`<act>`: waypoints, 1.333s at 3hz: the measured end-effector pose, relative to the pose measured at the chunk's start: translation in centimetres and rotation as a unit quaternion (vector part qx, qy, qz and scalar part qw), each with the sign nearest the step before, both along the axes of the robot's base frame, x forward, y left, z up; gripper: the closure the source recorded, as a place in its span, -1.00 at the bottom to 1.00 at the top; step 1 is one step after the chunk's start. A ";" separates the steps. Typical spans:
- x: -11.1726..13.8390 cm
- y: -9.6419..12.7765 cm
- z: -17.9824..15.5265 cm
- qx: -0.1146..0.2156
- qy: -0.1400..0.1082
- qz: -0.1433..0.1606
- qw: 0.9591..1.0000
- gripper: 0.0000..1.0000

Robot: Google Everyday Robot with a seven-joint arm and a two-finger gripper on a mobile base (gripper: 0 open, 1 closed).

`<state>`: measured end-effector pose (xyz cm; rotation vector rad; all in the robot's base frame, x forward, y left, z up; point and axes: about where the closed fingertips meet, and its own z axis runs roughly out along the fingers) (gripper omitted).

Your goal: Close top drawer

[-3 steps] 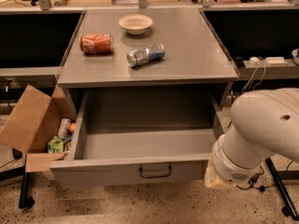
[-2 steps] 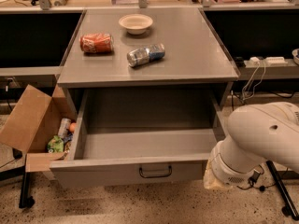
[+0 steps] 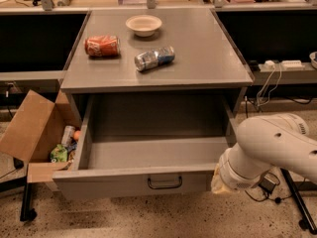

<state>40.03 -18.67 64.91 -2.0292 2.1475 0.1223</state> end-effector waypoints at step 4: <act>0.1 0.0 -0.1 0.001 0.000 0.000 1.000 -0.79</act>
Offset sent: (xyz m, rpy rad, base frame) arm 0.0006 0.0003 -0.0010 0.0017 -0.0004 0.0005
